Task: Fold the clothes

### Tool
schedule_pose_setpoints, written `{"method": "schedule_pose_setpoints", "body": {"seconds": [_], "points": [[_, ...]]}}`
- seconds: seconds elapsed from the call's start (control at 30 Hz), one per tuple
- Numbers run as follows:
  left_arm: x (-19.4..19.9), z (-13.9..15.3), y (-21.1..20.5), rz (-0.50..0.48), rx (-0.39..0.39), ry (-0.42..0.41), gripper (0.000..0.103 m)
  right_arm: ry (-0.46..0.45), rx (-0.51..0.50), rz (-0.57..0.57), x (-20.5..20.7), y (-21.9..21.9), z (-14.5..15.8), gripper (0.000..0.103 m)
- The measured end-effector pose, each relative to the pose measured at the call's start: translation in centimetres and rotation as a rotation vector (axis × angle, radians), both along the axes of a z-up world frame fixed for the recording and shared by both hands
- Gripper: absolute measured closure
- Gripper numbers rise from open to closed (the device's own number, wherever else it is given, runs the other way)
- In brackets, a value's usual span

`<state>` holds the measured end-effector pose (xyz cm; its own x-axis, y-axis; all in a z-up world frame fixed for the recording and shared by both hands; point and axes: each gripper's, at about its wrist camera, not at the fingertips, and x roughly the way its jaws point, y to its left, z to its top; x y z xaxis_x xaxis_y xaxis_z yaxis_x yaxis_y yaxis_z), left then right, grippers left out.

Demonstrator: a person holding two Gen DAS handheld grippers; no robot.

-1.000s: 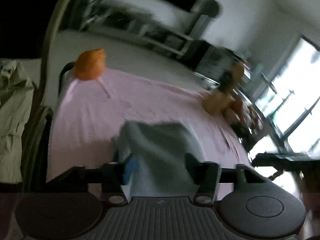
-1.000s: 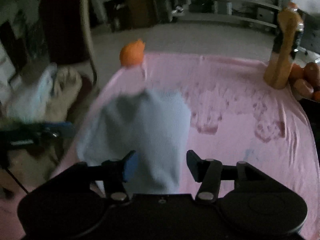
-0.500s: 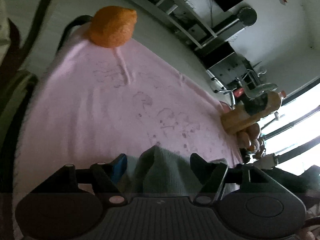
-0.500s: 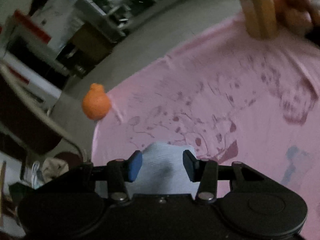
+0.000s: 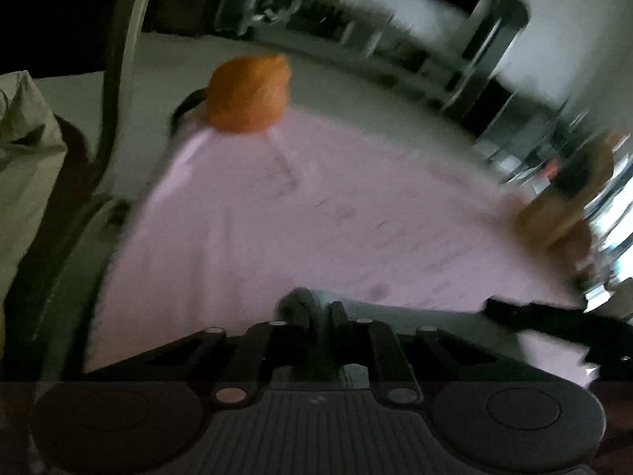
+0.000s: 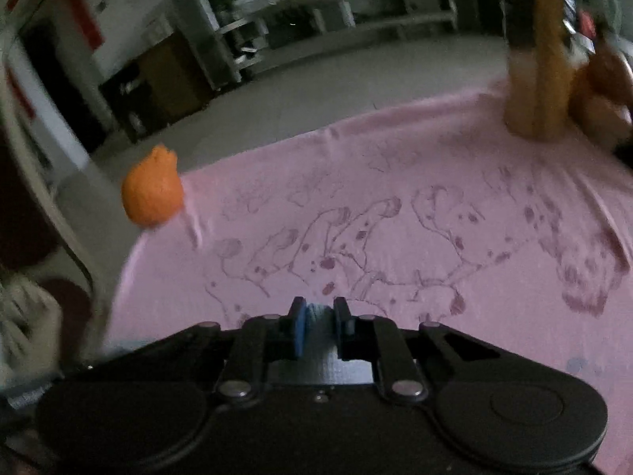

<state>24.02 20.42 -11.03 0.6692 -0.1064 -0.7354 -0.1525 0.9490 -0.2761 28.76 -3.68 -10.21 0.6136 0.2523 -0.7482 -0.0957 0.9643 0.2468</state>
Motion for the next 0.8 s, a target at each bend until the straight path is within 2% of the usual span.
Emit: {"method": "schedule_pose_setpoints", "body": {"seconds": [0.07,0.1,0.13,0.23,0.3,0.4,0.5,0.57,0.63,0.67,0.73,0.8], "points": [[0.6,-1.1,-0.7,0.012,0.080,0.025,0.088,-0.006,-0.097,0.025,0.2,1.9,-1.4,0.089],[0.6,-1.0,-0.7,0.016,0.082,0.023,0.084,-0.012,-0.138,0.032,0.3,2.6,-1.5,0.088],[0.6,-0.7,-0.3,0.024,0.067,0.031,0.081,-0.019,-0.179,0.039,0.5,3.4,-1.7,0.088],[-0.3,0.4,1.8,0.069,-0.036,0.046,0.061,-0.016,-0.227,0.058,0.5,3.6,-0.6,0.081],[-1.6,1.6,3.3,0.123,-0.094,0.037,0.064,-0.028,-0.187,0.058,-0.1,2.3,1.2,0.069],[-4.1,3.4,4.9,0.158,-0.188,0.018,0.066,-0.017,-0.084,0.051,-1.6,-0.8,4.5,0.068],[-6.1,4.9,3.9,0.071,-0.219,-0.030,0.067,0.014,-0.004,0.055,-3.1,-3.1,6.9,0.068],[-6.6,4.9,2.0,0.001,-0.175,-0.046,0.069,0.035,0.034,0.060,-4.1,-3.9,8.0,0.068],[-6.8,4.5,-0.1,-0.063,-0.112,-0.047,0.071,0.056,0.049,0.080,-5.0,-3.9,8.1,0.079],[-6.7,4.0,-0.9,-0.078,-0.063,-0.032,0.075,0.065,0.043,0.099,-5.4,-3.3,7.7,0.089],[-6.3,3.0,-2.5,-0.105,0.030,0.001,0.081,0.071,0.012,0.139,-5.9,-2.0,6.8,0.090],[-5.8,1.9,-3.0,-0.107,0.075,0.052,0.078,0.069,-0.036,0.175,-6.0,-0.2,5.4,0.091]]}}
